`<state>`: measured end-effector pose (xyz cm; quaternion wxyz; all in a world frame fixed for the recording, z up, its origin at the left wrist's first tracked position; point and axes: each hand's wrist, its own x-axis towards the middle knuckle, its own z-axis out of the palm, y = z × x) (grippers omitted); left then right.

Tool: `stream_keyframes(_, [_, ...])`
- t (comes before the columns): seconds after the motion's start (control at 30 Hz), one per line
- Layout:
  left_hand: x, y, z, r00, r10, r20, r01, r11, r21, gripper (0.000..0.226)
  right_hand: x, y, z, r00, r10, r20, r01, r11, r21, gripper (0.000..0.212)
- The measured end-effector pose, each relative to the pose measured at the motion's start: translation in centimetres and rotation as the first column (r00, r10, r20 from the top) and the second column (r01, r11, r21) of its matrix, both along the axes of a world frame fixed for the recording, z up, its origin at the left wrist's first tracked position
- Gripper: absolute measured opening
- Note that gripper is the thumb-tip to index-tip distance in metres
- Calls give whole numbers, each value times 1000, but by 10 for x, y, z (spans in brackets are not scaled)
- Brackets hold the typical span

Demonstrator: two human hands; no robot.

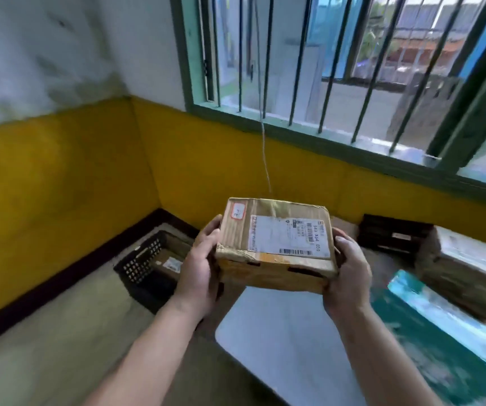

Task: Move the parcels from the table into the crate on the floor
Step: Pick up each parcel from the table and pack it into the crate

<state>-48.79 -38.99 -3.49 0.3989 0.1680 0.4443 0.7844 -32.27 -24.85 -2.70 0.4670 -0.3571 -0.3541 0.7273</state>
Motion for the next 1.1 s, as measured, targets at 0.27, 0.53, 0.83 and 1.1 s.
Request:
stream_keyframes(0.27, [-125, -120, -24, 975, 183, -128, -211, 940, -268, 35, -158, -94, -38, 969, 203, 143, -197, 979, -56, 27])
stream_keyframes(0.53, [-232, -155, -64, 954, 275, -116, -298, 852, -431, 43, -287, -118, -80, 905, 332, 267, -323, 943, -77, 21])
stream_keyframes(0.83, [-416, -108, -128, 955, 250, -158, -294, 740, -605, 59, -458, -77, -149, 892, 321, 318, -281, 945, -166, 20])
stream_keyframes(1.1, [-543, -71, -174, 989, 106, -107, -149, 605, -782, 44, -566, -57, -198, 834, 366, 413, -231, 911, -342, 19])
